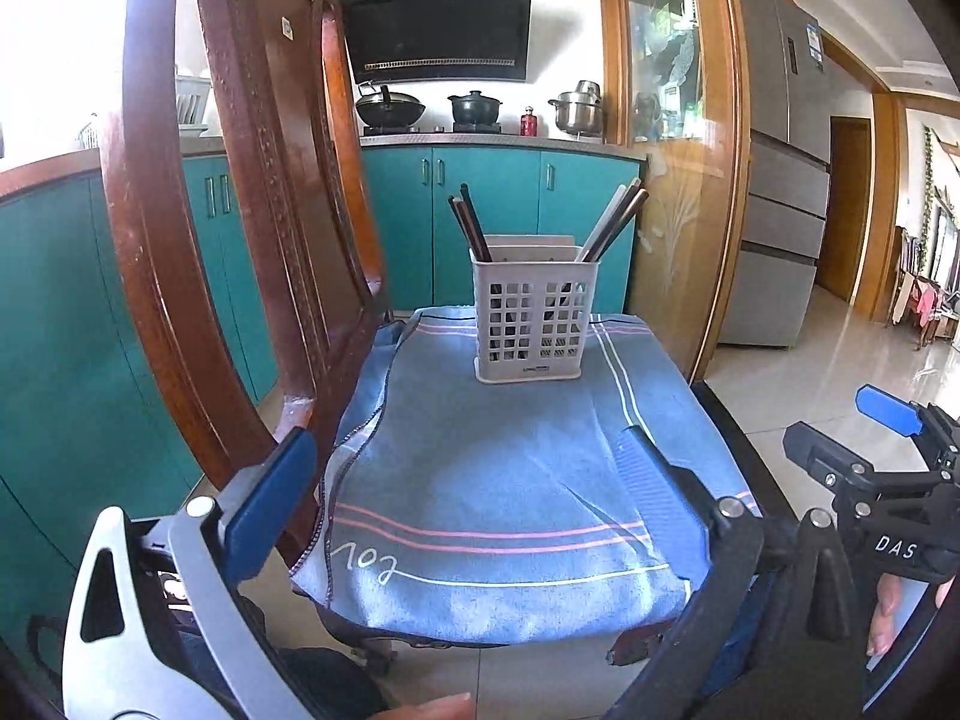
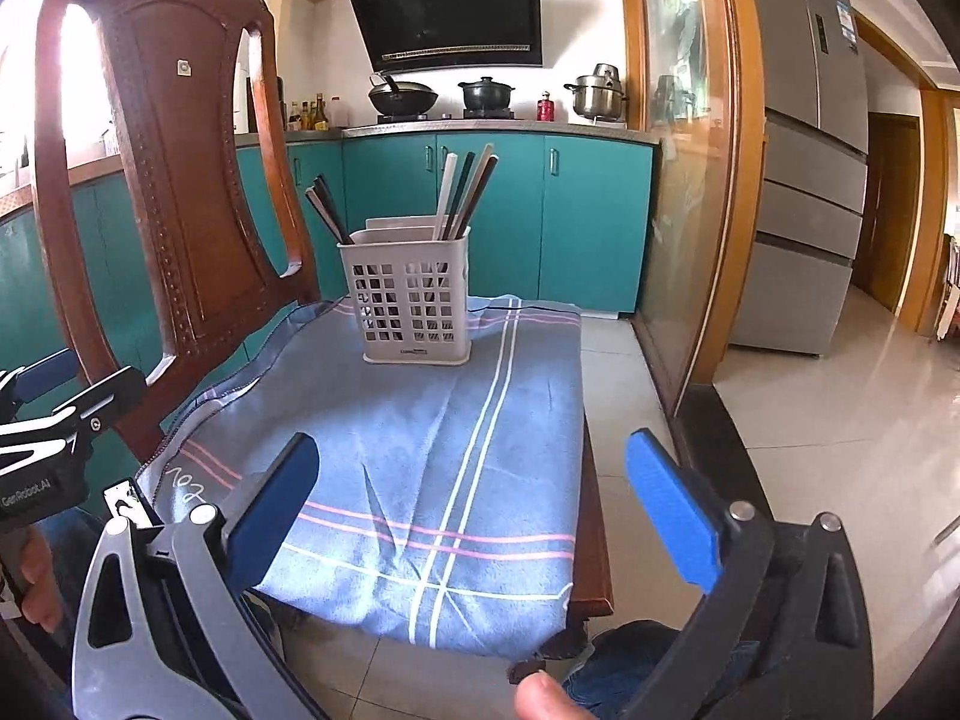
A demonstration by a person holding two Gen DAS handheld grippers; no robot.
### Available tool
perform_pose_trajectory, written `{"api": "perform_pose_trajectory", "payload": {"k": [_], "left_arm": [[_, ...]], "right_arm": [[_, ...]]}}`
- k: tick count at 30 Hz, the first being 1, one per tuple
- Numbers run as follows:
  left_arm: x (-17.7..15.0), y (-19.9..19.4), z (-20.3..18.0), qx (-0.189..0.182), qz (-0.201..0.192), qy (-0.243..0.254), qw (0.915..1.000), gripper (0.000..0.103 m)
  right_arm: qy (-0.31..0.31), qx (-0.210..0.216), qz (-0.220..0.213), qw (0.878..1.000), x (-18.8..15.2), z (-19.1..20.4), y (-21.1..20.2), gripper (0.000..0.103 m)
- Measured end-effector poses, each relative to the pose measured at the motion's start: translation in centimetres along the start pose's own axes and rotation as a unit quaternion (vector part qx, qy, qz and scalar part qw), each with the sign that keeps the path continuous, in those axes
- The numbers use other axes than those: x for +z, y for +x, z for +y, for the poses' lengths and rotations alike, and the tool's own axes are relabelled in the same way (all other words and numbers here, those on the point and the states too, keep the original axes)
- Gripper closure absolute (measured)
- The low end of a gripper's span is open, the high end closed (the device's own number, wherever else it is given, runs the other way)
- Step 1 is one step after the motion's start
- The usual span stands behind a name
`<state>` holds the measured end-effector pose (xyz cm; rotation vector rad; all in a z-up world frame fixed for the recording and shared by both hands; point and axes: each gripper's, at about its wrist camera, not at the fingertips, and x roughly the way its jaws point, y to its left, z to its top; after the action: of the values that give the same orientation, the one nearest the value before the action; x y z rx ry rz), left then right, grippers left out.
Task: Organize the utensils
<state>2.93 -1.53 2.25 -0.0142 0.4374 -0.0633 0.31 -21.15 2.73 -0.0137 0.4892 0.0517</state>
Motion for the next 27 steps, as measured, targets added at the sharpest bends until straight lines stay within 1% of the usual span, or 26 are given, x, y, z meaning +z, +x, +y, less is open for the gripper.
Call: {"api": "perform_pose_trajectory", "payload": {"k": [12, 21, 27], "left_arm": [[-0.1, 0.2, 0.5, -0.010, 0.000, 0.000, 1.0000, 0.003], [-0.3, 0.4, 0.5, -0.013, 0.006, -0.003, 0.9999, 0.003], [-0.4, 0.2, 0.7, -0.010, 0.006, -0.002, 0.9999, 0.003]], "right_arm": [[-0.009, -0.005, -0.011, 1.000, 0.0, 0.4, -0.7, 0.003], [-0.019, -0.004, -0.008, 1.000, -0.1, 1.1, -0.5, 0.003], [-0.019, -0.004, -0.013, 1.000, 0.2, 1.3, -0.7, 0.003]]}}
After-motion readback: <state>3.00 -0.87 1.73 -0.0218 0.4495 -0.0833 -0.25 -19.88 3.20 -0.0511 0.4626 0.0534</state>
